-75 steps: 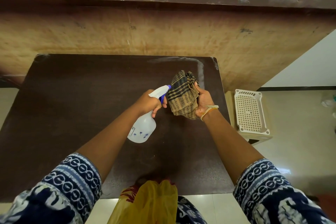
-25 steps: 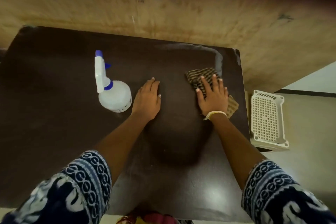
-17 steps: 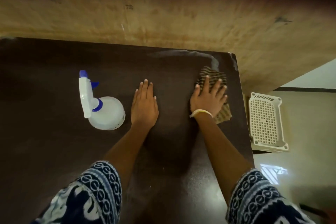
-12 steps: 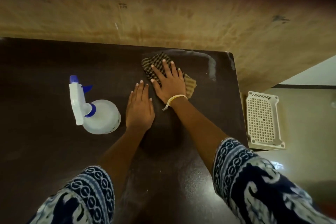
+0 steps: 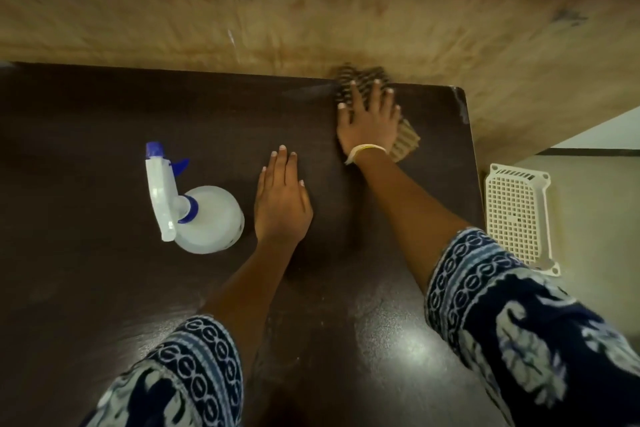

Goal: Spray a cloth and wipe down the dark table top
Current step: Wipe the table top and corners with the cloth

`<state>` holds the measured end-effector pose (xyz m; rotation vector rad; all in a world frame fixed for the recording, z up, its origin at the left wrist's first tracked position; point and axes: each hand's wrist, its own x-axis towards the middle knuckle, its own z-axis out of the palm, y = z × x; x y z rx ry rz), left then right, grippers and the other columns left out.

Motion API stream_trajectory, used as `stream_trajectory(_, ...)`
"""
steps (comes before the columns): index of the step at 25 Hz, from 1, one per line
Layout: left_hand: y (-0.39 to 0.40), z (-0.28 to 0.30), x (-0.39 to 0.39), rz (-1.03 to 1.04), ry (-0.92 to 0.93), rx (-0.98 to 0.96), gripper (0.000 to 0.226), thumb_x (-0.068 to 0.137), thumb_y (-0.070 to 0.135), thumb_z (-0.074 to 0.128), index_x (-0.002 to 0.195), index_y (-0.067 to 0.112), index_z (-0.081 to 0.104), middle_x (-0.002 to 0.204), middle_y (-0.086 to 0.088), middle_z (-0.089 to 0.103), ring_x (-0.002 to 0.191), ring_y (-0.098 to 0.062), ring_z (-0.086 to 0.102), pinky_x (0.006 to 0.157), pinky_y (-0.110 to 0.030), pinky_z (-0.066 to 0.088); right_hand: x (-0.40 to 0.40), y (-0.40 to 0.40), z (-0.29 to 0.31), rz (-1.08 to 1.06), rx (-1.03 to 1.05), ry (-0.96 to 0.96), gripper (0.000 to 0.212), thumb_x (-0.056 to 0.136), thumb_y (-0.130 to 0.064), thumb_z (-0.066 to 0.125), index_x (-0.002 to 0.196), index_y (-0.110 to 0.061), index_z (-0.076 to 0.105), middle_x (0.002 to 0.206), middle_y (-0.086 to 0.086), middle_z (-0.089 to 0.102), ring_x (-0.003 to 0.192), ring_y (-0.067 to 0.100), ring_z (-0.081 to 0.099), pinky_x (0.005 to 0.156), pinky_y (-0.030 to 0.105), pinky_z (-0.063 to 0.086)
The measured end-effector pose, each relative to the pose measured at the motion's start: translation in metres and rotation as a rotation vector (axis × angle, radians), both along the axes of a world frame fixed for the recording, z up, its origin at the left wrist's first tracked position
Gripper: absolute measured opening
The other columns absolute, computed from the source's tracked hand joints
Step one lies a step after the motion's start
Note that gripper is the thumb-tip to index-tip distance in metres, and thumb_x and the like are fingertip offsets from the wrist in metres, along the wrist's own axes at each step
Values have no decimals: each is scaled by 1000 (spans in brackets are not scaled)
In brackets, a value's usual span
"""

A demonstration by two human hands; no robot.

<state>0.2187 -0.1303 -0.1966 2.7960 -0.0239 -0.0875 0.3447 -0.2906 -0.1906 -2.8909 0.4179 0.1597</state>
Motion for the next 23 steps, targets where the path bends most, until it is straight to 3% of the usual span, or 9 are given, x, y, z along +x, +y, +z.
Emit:
stream_trajectory(3, 0, 0, -2, 12, 6, -5, 54, 99, 22, 34, 151, 11, 28, 160, -7, 24, 149, -20, 17, 122, -36, 14, -1, 61, -3, 592, -42, 22, 55, 99, -55, 24, 152, -41, 21, 164, 2, 12, 150, 30, 8, 121, 50, 9)
stream_trajectory(5, 0, 0, 0, 10, 9, -1, 54, 99, 23, 35, 151, 12, 27, 160, -6, 23, 149, -19, 16, 122, -35, 13, 11, 50, -2, 811, -53, -2, 54, 99, -56, 25, 151, -42, 23, 163, 0, 15, 150, 28, 12, 120, 48, 12)
stream_trajectory(7, 1, 0, 0, 6, 9, 4, 53, 100, 24, 34, 151, 13, 27, 161, -6, 21, 149, -18, 15, 122, -34, 12, 23, 10, -4, 694, -66, -62, 55, 98, -57, 26, 151, -42, 25, 163, 0, 18, 150, 26, 14, 119, 49, 15)
stream_trajectory(10, 1, 1, 0, 1, 28, -4, 52, 101, 26, 32, 152, 13, 26, 161, -5, 20, 150, -18, 14, 122, -33, 10, 22, -78, -7, 152, -58, -77, 59, 97, -58, 24, 153, -38, 23, 163, 4, 18, 150, 28, 12, 120, 50, 12)
stream_trajectory(13, 1, 2, 1, 9, 28, 5, 52, 102, 27, 32, 152, 14, 26, 161, -5, 21, 150, -18, 14, 121, -33, 9, 19, -89, -5, -79, -45, -13, 61, 98, -56, 20, 155, -33, 16, 164, 7, 10, 151, 31, 5, 121, 51, 7)
stream_trajectory(16, 0, 1, 0, 11, 14, 15, 52, 101, 25, 34, 151, 13, 28, 160, -6, 23, 149, -19, 16, 121, -32, 10, 19, -21, 0, 59, -33, -38, 61, 98, -54, 23, 155, -31, 19, 164, 8, 11, 150, 33, 7, 121, 50, 7)
stream_trajectory(20, -1, 2, 1, 16, 7, -2, 54, 99, 23, 36, 151, 11, 28, 159, -8, 26, 149, -20, 18, 122, -36, 14, -30, 42, -6, 629, -34, -16, 57, 98, -54, 26, 152, -37, 24, 163, 3, 17, 150, 30, 12, 120, 48, 12)
stream_trajectory(21, -1, 4, 0, 17, 4, -3, 54, 99, 23, 36, 151, 11, 28, 159, -8, 26, 149, -21, 18, 122, -37, 14, -35, 28, -5, 678, -13, -26, 56, 98, -55, 26, 152, -39, 25, 163, 2, 17, 150, 29, 12, 120, 47, 12)
stream_trajectory(23, 0, 4, 0, 9, 6, 4, 53, 99, 23, 36, 150, 11, 30, 160, -8, 25, 149, -21, 18, 121, -37, 14, -32, -18, -5, 510, -1, -73, 57, 98, -56, 27, 152, -40, 24, 163, 2, 15, 150, 28, 11, 120, 48, 11)
